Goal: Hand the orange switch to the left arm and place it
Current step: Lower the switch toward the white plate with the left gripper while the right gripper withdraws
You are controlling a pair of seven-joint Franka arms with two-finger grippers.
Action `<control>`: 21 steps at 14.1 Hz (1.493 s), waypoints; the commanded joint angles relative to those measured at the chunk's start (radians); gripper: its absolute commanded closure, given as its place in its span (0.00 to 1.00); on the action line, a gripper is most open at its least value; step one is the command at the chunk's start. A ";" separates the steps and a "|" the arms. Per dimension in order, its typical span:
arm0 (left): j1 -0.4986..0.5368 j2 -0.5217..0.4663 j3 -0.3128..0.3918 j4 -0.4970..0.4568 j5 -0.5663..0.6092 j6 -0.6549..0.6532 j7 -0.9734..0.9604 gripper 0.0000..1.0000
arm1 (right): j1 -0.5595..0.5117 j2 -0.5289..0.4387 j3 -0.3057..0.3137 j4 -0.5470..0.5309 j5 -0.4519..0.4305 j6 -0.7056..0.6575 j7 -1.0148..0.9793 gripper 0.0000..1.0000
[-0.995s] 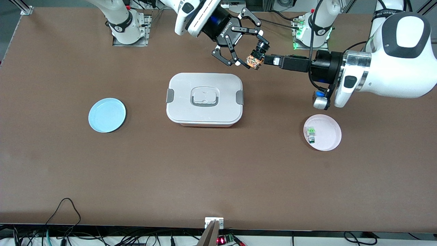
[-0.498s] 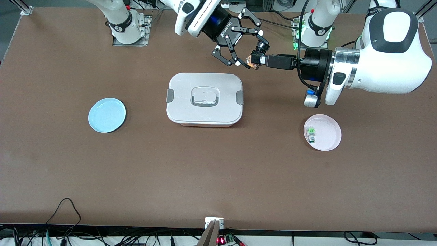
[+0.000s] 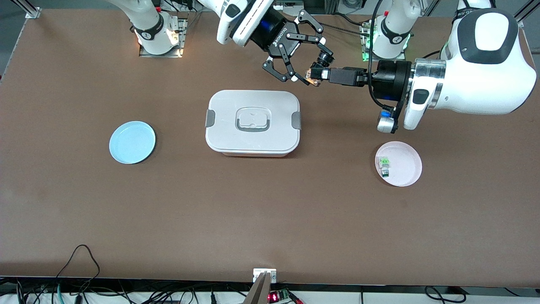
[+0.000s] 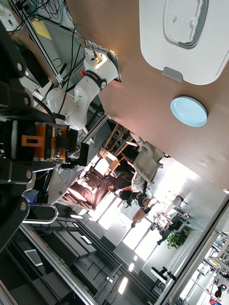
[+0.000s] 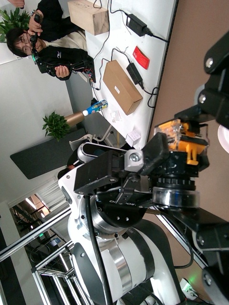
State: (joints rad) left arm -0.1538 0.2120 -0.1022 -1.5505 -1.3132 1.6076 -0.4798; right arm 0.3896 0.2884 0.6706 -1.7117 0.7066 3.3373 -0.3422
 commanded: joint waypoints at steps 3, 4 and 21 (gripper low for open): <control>0.000 -0.009 0.010 0.004 0.015 -0.002 -0.019 1.00 | 0.009 0.006 0.001 0.023 0.019 0.016 0.049 0.00; 0.003 -0.009 0.015 0.003 0.015 -0.003 -0.020 1.00 | 0.014 0.006 0.001 0.023 0.013 0.016 0.063 0.00; 0.091 0.076 0.059 -0.124 0.676 0.003 0.236 1.00 | -0.047 -0.026 -0.472 0.170 -0.014 -1.136 0.075 0.00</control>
State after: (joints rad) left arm -0.0822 0.2731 -0.0412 -1.6567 -0.7112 1.6062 -0.3076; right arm 0.3427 0.2631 0.2762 -1.5974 0.7243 2.3800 -0.2671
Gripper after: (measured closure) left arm 0.656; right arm 0.000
